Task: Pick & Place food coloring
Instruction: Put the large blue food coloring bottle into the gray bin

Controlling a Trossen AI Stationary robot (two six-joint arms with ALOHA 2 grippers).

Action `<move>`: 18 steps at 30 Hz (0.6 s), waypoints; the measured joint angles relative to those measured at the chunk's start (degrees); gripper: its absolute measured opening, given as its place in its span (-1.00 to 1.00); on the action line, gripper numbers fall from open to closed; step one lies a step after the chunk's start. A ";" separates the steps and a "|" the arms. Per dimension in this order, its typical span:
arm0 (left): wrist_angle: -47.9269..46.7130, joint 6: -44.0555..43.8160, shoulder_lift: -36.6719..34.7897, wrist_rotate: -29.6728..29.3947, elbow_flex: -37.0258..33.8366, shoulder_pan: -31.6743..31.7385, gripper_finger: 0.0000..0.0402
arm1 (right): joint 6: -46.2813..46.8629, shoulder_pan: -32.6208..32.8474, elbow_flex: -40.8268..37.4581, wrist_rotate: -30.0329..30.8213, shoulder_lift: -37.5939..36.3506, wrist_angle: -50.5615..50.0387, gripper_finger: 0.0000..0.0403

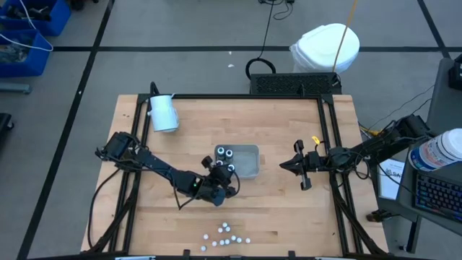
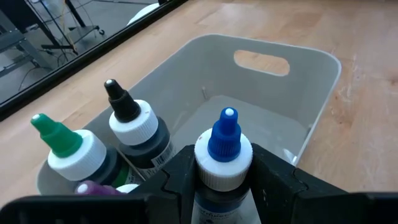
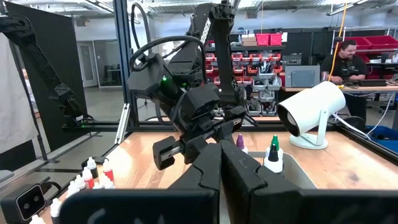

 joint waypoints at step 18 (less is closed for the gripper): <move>1.41 -4.57 0.02 3.39 0.02 1.16 -0.36 | 0.01 0.00 0.00 0.00 -0.01 0.00 -1.00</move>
